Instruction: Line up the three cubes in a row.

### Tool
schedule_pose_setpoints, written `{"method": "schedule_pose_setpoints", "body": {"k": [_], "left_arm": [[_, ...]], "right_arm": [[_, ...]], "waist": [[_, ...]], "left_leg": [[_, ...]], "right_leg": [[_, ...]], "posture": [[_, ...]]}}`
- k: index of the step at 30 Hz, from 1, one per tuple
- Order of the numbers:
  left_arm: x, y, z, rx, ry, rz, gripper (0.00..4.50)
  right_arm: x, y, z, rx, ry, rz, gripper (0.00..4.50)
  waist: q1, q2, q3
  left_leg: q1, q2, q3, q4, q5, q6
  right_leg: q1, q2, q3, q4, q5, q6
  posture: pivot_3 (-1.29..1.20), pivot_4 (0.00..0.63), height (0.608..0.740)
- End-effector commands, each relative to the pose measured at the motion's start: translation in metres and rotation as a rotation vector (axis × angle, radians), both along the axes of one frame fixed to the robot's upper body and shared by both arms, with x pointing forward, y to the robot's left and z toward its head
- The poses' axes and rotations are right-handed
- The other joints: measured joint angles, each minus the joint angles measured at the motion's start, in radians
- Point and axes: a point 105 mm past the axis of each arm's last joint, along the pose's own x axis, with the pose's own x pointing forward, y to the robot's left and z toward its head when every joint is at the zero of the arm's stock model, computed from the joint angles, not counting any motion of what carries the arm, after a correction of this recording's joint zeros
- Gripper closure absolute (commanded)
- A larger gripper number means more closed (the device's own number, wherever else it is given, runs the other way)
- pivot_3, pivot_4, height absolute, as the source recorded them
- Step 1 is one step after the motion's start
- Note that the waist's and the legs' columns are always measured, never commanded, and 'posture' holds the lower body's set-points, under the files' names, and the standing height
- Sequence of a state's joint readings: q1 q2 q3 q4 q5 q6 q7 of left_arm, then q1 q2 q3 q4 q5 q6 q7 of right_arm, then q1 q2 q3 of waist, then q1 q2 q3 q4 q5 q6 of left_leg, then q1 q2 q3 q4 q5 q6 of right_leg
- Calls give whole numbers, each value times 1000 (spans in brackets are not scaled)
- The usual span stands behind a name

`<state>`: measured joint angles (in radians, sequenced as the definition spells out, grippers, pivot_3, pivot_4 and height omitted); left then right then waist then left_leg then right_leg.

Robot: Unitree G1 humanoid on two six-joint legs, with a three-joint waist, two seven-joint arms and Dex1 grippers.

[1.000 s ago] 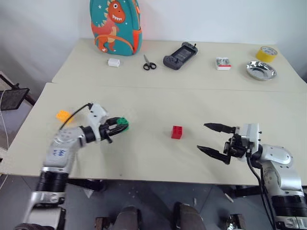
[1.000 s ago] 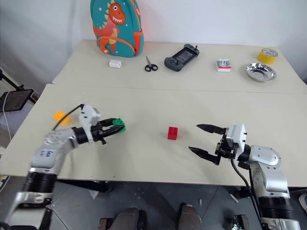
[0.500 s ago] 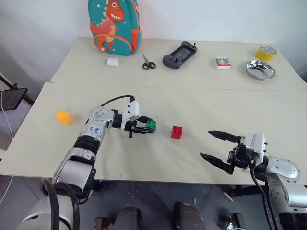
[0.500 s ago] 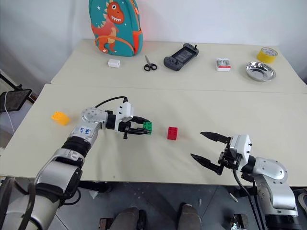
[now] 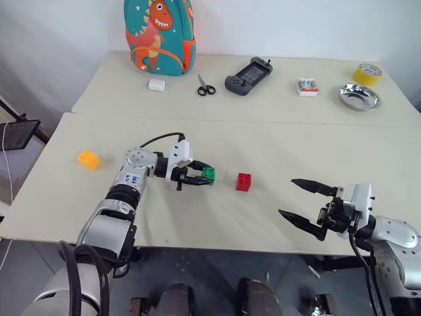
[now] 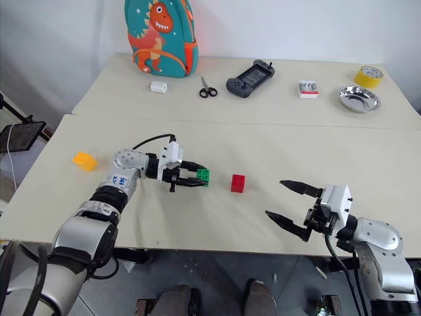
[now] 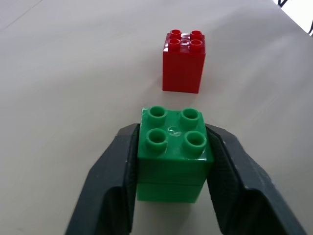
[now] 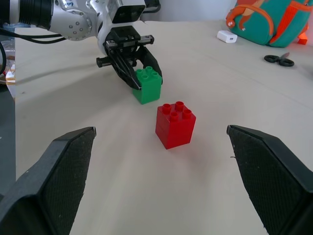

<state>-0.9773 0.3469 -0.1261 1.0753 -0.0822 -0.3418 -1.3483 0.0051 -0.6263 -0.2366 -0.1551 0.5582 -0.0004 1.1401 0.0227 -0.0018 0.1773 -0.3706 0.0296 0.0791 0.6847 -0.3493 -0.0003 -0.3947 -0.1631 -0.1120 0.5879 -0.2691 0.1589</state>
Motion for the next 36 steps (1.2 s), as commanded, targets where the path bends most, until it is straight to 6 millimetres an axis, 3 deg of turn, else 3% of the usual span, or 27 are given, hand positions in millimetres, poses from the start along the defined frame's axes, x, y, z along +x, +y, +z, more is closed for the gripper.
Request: {"method": "schedule_pose_setpoints", "body": {"k": [1, 6, 9, 14, 20, 24, 27, 31, 33, 36], "left_arm": [[0, 3, 6, -52, -20, 12, 1498], [4, 26, 24, -145, -78, 101, 25], [-6, 46, 29, -176, -90, 123, 25], [-71, 113, 14, -230, 23, 373, 25], [-99, 197, 4, -403, -105, 1037, 25], [-148, 244, -9, -520, -190, 1441, 25], [-176, 255, -18, -591, -188, 1615, 25], [-189, 256, -35, -654, -111, 1700, 25], [-185, 251, -35, -634, -98, 1659, 25], [-159, 252, -23, -593, -127, 1584, 25]], "right_arm": [[3, 5, 5, -1, -27, 36, 0], [10, 17, 10, 10, -45, 105, 0], [11, 24, 18, 37, -81, 142, 0], [10, 43, 25, 46, -101, 259, 0], [16, 58, 32, 64, -184, 313, 0], [13, 68, 30, 53, -198, 366, 0], [14, 71, 31, 55, -207, 379, 0], [18, 73, 33, 68, -206, 382, 0], [18, 75, 32, 75, -195, 390, 0], [21, 77, 34, 82, -201, 390, 0]], "waist": [[0, 0, 0], [-2, -1, 0], [-11, -1, 0], [-58, 0, 1], [-26, -2, 1], [-24, -2, 1], [-23, -2, 1], [-19, -2, 1], [-20, -2, 1], [-20, -2, 1]], "left_leg": [[0, 0, 0, 0, 0, 0], [0, 0, 0, 1, 0, 0], [0, 1, -1, 0, 0, 0], [1, 2, -1, -2, -1, -1], [1, 3, -4, 5, -2, -1], [1, 3, -4, 7, -5, 0], [1, 3, -4, 7, -7, 1], [1, 3, -3, 9, -7, 1], [0, 3, -2, 11, -8, 1], [0, 3, -2, 11, -8, 1]], "right_leg": [[0, 0, 0, 0, 0, 0], [0, 0, 0, 0, 0, 0], [-1, 0, 0, 1, 0, 0], [-1, 0, 0, 3, 0, 0], [1, -1, -2, 3, 0, 0], [2, -2, -2, 4, 0, -1], [1, -2, -2, 3, 0, -1], [2, -2, -3, 3, 0, -1], [2, -2, -3, 3, 0, -1], [2, -2, -3, 4, 0, -1]], "posture": [[0, 150, 740], [0, 150, 740], [0, 150, 740], [0, 150, 740], [0, 150, 740], [0, 150, 740], [0, 150, 740], [0, 150, 740], [0, 150, 740], [0, 150, 740]]}}
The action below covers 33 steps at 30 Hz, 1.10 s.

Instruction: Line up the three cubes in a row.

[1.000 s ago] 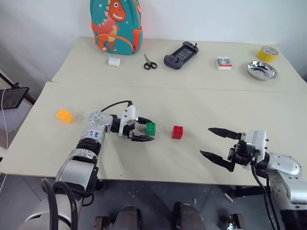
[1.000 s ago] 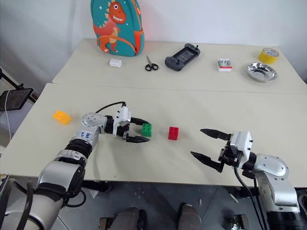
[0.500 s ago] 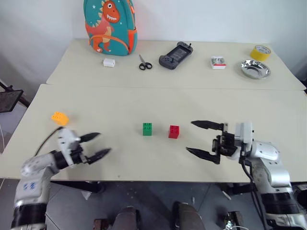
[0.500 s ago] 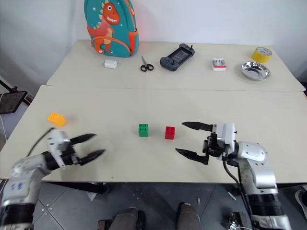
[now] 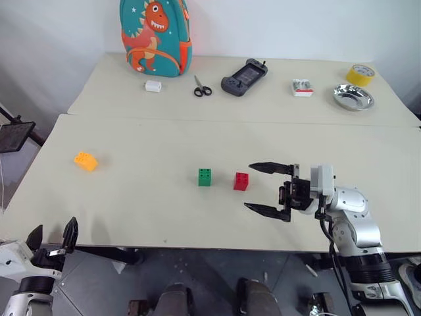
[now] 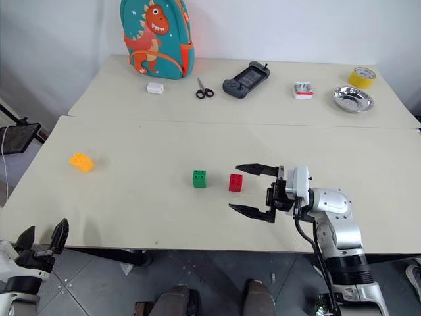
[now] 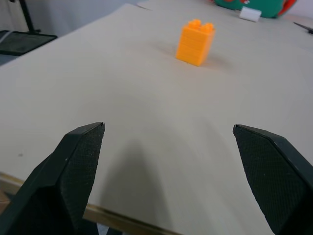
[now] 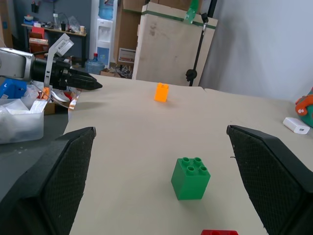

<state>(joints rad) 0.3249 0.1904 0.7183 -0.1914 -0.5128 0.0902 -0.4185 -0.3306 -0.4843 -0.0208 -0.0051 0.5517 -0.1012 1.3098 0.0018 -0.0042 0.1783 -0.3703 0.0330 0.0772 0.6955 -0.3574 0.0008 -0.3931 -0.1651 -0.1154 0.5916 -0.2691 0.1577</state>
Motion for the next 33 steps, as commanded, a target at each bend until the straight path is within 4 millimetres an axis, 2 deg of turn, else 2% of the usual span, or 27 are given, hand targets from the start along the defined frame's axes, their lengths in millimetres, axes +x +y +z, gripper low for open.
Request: {"method": "schedule_pose_setpoints", "body": {"k": [1, 5, 10, 13, 19, 22, 27, 30, 33], "left_arm": [[29, 7, 24, 88, -34, -66, 25], [73, 16, 37, 205, 14, -196, 25], [107, 28, 44, 232, 41, -289, 25], [135, 26, 44, 239, 75, -339, 25], [153, 27, 45, 210, 58, -333, 25], [155, 23, 41, 216, 77, -376, 588], [153, 17, 42, 241, 85, -449, 2177], [146, -14, 50, 325, 90, -690, 3004], [138, -50, 59, 402, 87, -921, 2976]], "right_arm": [[1, 4, 7, 21, -27, 12, 0], [4, 6, 6, 16, -23, 3, 0], [5, 6, 6, 15, -31, -18, 0], [0, 5, 4, 21, -26, -40, 0], [-8, 3, 2, 20, -5, -73, 0], [-11, 0, 1, 14, 0, -96, 0], [-12, -3, 2, 12, 4, -118, 0], [-13, -5, 1, 6, 10, -134, 0], [-15, -10, 0, -8, 19, -144, 0]], "waist": [[2, 0, 0], [-2, 0, 0], [-10, 1, 0], [-9, 1, 0], [-10, 0, -1], [-13, 0, -1], [-12, 0, -1], [-12, 0, -1], [-4, 0, -1]], "left_leg": [[0, 0, 0, 0, 0, 0], [0, 0, 0, 1, 0, 0], [1, 0, 5, -2, -1, 0], [1, 1, 6, -5, -1, -1], [1, 1, 8, -4, -1, -1], [2, 1, 8, -5, -1, -1], [2, 1, 9, -5, -1, -1], [1, 1, 9, -5, -1, -1], [1, 1, 9, -5, -1, -1]], "right_leg": [[0, 0, 0, 1, 0, 0], [-1, 0, -1, 3, 0, -1], [-4, 0, -2, 3, 0, 0], [-5, 0, -5, 3, 0, 0], [-5, 0, -5, 1, 0, 0], [-5, 0, -5, 2, 0, 0], [-5, 0, -4, 2, 0, 0], [-5, 0, -5, 2, 0, 0], [-5, 0, -4, 1, 0, 0]], "posture": [[0, 150, 740], [0, 150, 740], [0, 150, 740], [0, 150, 740], [0, 150, 740], [0, 150, 740], [0, 150, 740], [0, 150, 740], [0, 150, 740]]}}
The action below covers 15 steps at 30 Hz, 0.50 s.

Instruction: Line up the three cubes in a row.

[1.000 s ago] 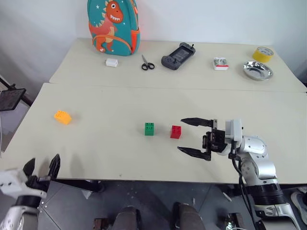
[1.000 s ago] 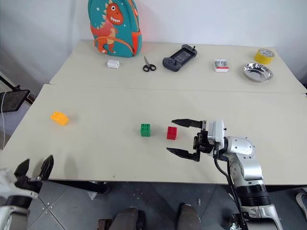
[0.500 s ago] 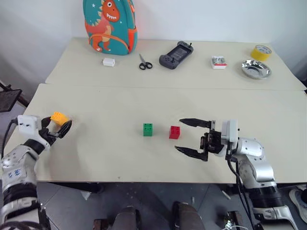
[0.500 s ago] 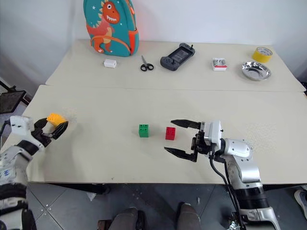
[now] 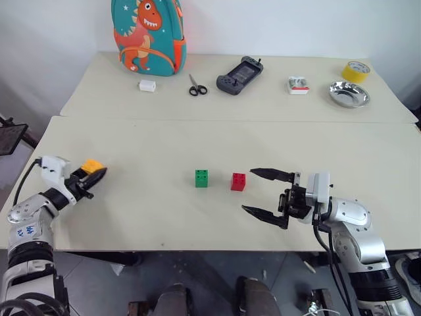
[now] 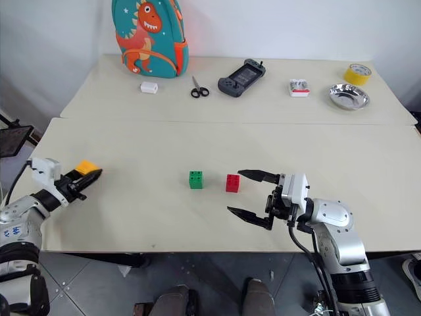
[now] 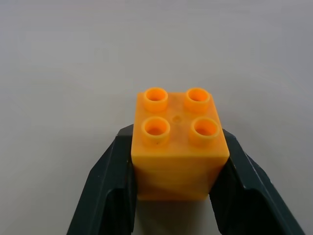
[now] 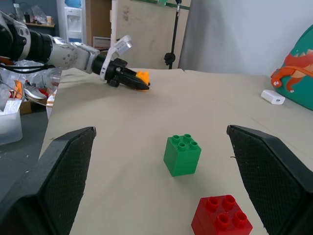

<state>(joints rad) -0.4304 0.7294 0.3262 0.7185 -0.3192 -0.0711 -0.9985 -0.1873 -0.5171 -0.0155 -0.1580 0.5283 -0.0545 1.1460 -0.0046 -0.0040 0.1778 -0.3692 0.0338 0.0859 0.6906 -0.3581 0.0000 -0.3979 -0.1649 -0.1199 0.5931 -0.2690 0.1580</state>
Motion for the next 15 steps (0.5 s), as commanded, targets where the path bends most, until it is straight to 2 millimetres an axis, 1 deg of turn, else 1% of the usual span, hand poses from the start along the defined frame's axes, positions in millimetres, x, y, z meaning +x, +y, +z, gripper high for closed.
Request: {"method": "schedule_pose_setpoints", "body": {"k": [1, 3, 4, 6, 7, 9, 12, 15], "left_arm": [[-6, -34, 24, 68, -41, -233, 2976], [-9, -60, 23, 108, -29, -388, 2976], [-11, -73, 17, 149, -13, -479, 2976], [-13, -90, 8, 202, 6, -609, 2976], [-14, -95, 6, 215, 10, -650, 2976], [-8, -105, 0, 243, 25, -719, 2976], [5, -115, -5, 276, 52, -762, 2976], [16, -123, -4, 286, 47, -774, 2976]], "right_arm": [[-4, -8, 11, -10, -35, -16, 0], [-3, -14, 10, -33, -26, -21, 0], [-3, -17, 9, -43, -24, -27, 0], [-1, -22, 9, -56, -18, -36, 0], [-1, -24, 9, -59, -14, -39, 0], [-2, -29, 7, -76, -4, -46, 0], [-5, -35, 5, -94, 5, -54, 0], [-9, -39, 2, -103, 10, -67, 0]], "waist": [[5, 0, 0], [5, 0, 0], [5, 0, 0], [4, 0, 0], [3, 0, 0], [3, 0, 0], [4, 0, 0], [5, -1, 0]], "left_leg": [[0, 0, 0, 1, 0, 0], [-1, 0, 0, 2, 0, 0], [0, 0, 0, 2, 0, 0], [0, 0, 1, 2, 0, 0], [0, 0, 1, 2, 0, 0], [0, 0, 1, 2, 0, 0], [-1, 0, 2, 2, 0, 0], [-1, 0, 2, 2, 0, 1]], "right_leg": [[0, 0, 0, 0, 0, 0], [0, 0, 0, 0, 0, 0], [0, 0, 1, 0, 0, 0], [0, 0, 1, 0, 0, 0], [0, 0, 1, 0, 0, 0], [0, 0, 1, 0, 0, 0], [0, 0, 0, -1, 0, 0], [0, 0, 0, -1, 0, 0]], "posture": [[0, 150, 740], [0, 150, 740], [0, 150, 740], [0, 150, 740], [0, 150, 740], [0, 150, 740], [0, 150, 740], [0, 150, 740]]}}
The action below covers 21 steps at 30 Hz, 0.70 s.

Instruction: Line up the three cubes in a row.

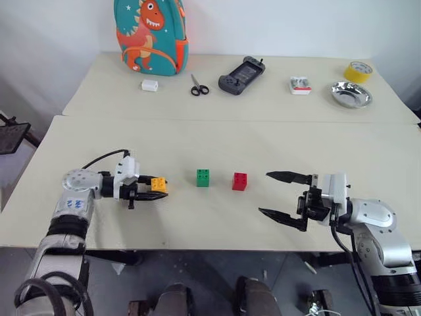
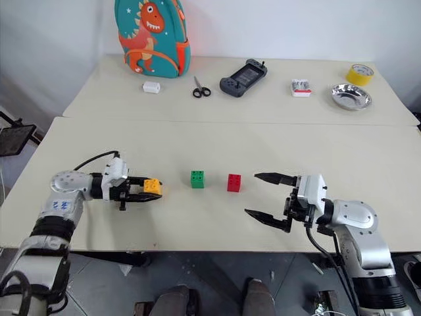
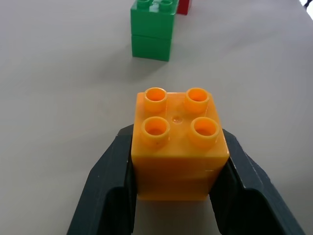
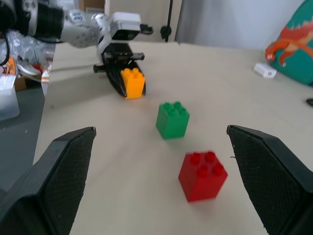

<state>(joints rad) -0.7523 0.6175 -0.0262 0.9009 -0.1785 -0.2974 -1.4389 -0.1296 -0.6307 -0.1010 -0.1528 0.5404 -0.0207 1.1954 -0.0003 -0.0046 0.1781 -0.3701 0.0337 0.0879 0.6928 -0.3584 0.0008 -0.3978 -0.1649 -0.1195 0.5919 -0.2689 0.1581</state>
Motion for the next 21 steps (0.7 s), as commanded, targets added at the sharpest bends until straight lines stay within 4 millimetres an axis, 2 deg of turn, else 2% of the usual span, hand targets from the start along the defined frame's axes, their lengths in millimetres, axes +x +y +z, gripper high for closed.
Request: {"method": "schedule_pose_setpoints", "body": {"k": [1, 5, 10, 14, 17, 19, 21], "left_arm": [[8, -5, 0, 19, -14, -11, 2976], [14, -10, 2, 11, -20, -5, 2976], [11, -13, -2, 55, 13, -60, 2976], [15, -7, 1, 48, 14, -13, 1742], [20, 11, 26, -62, -79, 80, 923], [15, 24, 32, -86, -88, 100, 359], [6, 40, 37, -91, -88, 121, 359]], "right_arm": [[-7, -6, 7, 0, -34, -13, 0], [-11, -9, 5, 2, -28, -33, 0], [-14, -10, 1, 2, -16, -46, 0], [-13, -10, 1, 2, -14, -39, 0], [-11, -11, 11, 26, 8, 8, 0], [-9, -13, 18, 23, 18, 22, 0], [-8, -16, 20, -42, 32, 56, 0]], "waist": [[1, 0, 0], [0, 0, 0], [0, 0, 0], [-1, 0, 0], [-2, -1, 1], [-6, -1, 1], [-10, -1, 1]], "left_leg": [[0, 0, 0, 0, 0, 0], [0, 0, 0, 0, 0, 1], [0, 0, 1, 1, 0, 1], [0, 0, 1, 1, 0, 1], [0, 0, 1, 2, 0, 1], [0, 1, 0, 2, -1, 1], [0, 1, 1, 1, -1, 1]], "right_leg": [[0, 0, 0, 0, 0, 0], [0, 0, 0, 0, 0, 0], [0, 0, 0, 0, 0, 0], [0, 0, 0, 0, 0, 0], [0, 0, 0, 0, 0, 0], [0, 0, 0, 0, 0, 0], [0, 0, 0, 1, 0, 0]], "posture": [[0, 150, 740], [0, 150, 740], [0, 150, 740], [0, 150, 740], [0, 150, 740], [0, 150, 740], [0, 150, 740]]}}
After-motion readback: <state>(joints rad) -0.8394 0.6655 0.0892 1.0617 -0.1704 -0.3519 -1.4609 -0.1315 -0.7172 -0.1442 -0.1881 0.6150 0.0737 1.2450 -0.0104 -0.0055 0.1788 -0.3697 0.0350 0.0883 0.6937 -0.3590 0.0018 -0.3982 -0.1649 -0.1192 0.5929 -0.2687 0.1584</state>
